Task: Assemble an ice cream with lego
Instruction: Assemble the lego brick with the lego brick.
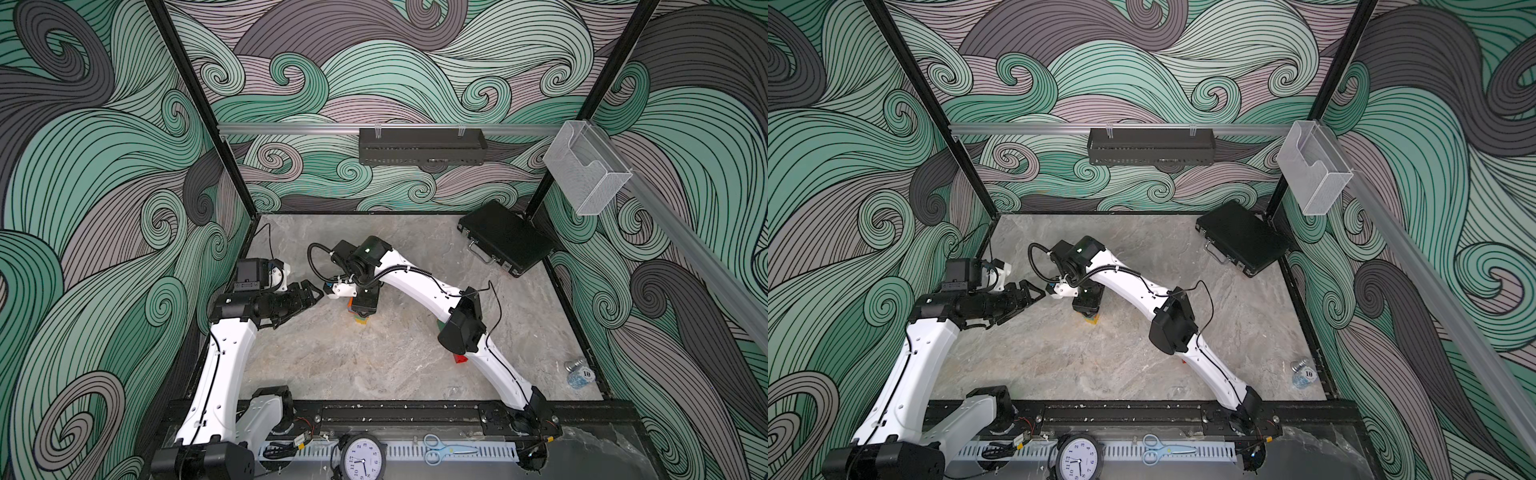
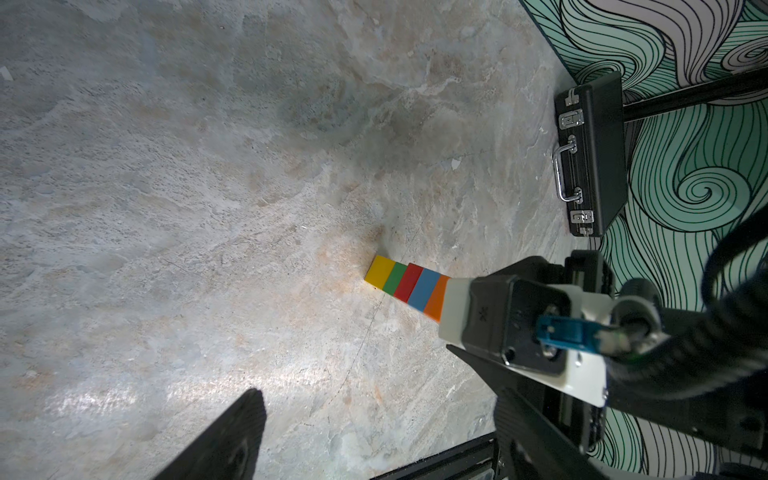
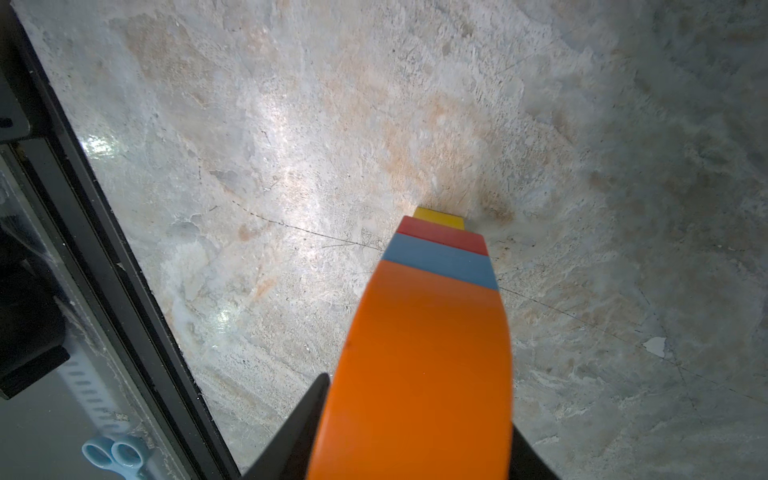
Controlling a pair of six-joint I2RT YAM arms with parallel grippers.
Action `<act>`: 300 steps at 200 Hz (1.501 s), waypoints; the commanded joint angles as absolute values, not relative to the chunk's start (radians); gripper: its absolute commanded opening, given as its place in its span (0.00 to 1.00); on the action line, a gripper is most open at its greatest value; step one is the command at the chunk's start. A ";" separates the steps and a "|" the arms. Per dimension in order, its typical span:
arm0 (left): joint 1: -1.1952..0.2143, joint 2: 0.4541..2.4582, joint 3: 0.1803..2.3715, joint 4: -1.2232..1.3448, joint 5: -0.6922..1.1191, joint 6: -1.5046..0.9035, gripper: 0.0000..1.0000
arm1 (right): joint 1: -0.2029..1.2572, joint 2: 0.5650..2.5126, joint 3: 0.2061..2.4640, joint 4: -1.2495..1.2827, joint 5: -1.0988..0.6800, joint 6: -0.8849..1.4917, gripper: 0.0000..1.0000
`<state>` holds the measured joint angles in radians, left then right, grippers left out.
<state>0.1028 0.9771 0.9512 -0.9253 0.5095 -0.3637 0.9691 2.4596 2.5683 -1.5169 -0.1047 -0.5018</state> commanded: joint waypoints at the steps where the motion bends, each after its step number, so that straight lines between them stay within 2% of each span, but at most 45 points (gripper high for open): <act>1: 0.108 0.959 0.969 -0.957 0.503 -0.353 0.87 | 0.956 2.453 2.590 -1.525 -0.098 -0.485 0.51; 81: 0.108 0.945 0.962 -0.965 0.504 -0.348 0.87 | 0.937 2.436 2.591 -1.512 -0.070 -0.456 0.53; 103: 0.109 0.937 0.954 -0.966 0.505 -0.346 0.87 | 0.935 2.425 2.589 -1.508 -0.077 -0.455 0.57; 158: 0.097 0.895 0.914 -0.932 0.512 -0.344 0.89 | 0.933 2.353 2.544 -1.468 -0.135 -0.454 0.79; 177: 0.086 0.886 0.907 -0.921 0.512 -0.344 0.90 | 0.930 2.328 2.535 -1.467 -0.136 -0.448 0.98; 189: 0.073 0.884 0.903 -0.911 0.502 -0.348 0.90 | 0.925 2.303 2.522 -1.468 -0.132 -0.437 0.99; 212: -0.004 0.872 0.901 -0.884 0.432 -0.348 0.92 | 0.903 2.245 2.477 -1.462 -0.133 -0.408 0.99; 243: -0.192 0.833 0.870 -0.819 0.204 -0.353 0.94 | 0.861 2.139 2.363 -1.440 -0.156 -0.357 0.99; 300: -0.399 0.760 0.749 -0.667 0.005 -0.350 0.99 | 0.772 1.785 1.909 -1.167 -0.251 -0.238 0.99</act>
<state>-0.3363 0.7803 0.7757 -0.7601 0.1280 -0.3626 0.7959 1.9072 2.0319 -1.2968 -0.1764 -0.3080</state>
